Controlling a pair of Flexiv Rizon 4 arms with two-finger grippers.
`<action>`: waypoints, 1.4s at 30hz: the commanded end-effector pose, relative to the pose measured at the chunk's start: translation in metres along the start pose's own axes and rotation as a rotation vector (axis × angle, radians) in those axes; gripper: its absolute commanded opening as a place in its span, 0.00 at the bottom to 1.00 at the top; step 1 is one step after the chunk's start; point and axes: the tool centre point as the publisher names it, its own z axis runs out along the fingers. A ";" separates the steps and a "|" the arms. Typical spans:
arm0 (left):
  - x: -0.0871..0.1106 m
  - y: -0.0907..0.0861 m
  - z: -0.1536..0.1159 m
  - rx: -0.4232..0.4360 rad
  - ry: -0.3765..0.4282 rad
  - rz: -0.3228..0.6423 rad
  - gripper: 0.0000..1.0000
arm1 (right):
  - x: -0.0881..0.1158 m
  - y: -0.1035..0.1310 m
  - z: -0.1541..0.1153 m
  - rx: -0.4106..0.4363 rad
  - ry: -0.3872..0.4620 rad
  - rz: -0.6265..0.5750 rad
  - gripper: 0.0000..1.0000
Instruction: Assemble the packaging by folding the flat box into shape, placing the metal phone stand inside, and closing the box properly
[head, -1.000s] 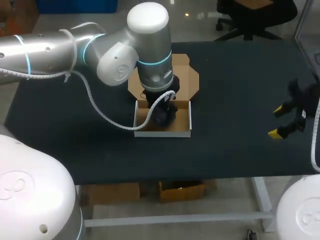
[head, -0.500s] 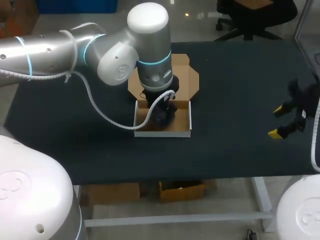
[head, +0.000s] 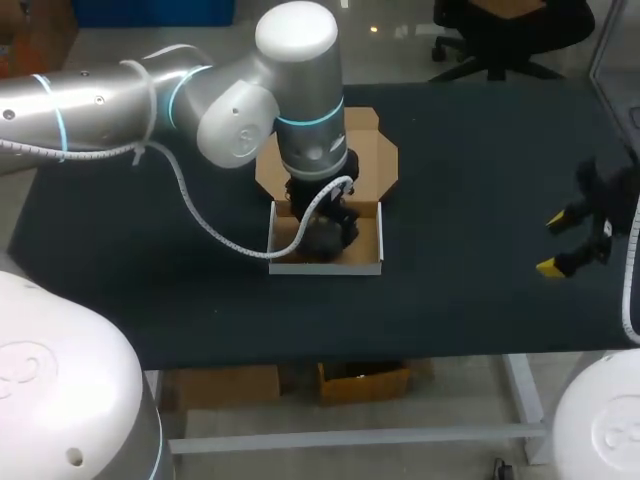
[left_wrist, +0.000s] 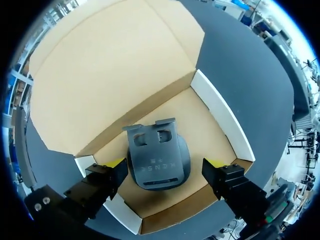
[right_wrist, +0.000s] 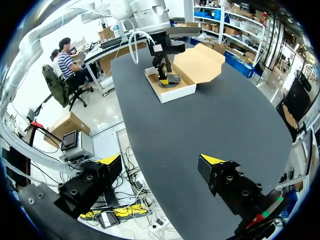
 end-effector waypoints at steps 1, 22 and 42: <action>0.004 -0.002 -0.004 0.005 -0.017 -0.046 1.00 | 0.001 -0.001 -0.001 -0.004 0.000 -0.002 1.00; 0.005 -0.001 0.001 0.003 -0.014 -0.273 1.00 | 0.001 -0.001 -0.001 -0.004 0.000 -0.002 1.00; 0.005 -0.001 0.001 0.003 -0.014 -0.273 1.00 | 0.001 -0.001 -0.001 -0.004 0.000 -0.002 1.00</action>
